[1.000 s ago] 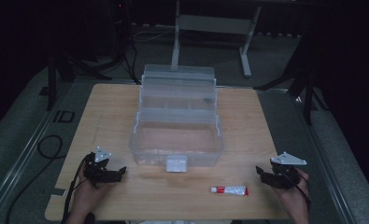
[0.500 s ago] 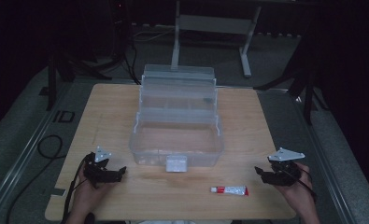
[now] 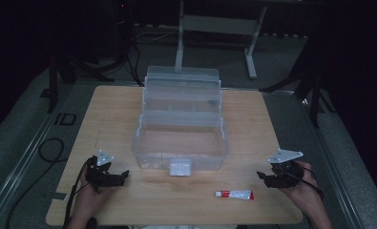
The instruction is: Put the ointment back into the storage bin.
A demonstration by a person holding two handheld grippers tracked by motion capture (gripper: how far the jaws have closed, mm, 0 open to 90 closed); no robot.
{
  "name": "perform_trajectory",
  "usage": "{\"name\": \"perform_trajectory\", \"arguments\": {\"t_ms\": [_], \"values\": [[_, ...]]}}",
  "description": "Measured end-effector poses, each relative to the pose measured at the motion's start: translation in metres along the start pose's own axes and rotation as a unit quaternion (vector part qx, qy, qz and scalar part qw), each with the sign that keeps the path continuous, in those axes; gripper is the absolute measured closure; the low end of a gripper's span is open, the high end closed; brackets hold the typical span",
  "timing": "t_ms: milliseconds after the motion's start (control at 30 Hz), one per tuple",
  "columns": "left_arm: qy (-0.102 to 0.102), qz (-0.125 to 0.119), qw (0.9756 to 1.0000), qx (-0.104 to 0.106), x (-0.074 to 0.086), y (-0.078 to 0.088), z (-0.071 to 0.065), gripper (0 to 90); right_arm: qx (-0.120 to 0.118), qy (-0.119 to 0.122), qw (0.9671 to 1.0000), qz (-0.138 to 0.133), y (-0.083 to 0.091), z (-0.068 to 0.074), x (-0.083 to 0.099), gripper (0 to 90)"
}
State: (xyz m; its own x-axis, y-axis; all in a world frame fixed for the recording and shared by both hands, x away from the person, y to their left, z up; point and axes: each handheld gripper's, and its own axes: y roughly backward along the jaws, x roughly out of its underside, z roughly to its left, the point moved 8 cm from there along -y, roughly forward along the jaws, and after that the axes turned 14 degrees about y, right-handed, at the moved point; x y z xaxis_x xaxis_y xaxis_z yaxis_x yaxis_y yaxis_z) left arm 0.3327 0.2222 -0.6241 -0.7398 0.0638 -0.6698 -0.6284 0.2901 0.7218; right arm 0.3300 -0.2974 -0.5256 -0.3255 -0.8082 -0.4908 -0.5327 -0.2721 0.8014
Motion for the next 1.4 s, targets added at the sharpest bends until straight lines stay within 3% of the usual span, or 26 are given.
{"name": "perform_trajectory", "arguments": {"t_ms": [667,1400], "values": [[0.0,0.0,1.0,0.0,0.0,0.0,0.0,3.3,-0.038,0.068,0.9964,0.032,0.001,0.01,-0.015,34.7],[0.0,0.0,1.0,0.0,0.0,0.0,0.0,3.2,-0.08,0.138,0.9858,0.053,-0.001,0.022,-0.033,34.8]]}}
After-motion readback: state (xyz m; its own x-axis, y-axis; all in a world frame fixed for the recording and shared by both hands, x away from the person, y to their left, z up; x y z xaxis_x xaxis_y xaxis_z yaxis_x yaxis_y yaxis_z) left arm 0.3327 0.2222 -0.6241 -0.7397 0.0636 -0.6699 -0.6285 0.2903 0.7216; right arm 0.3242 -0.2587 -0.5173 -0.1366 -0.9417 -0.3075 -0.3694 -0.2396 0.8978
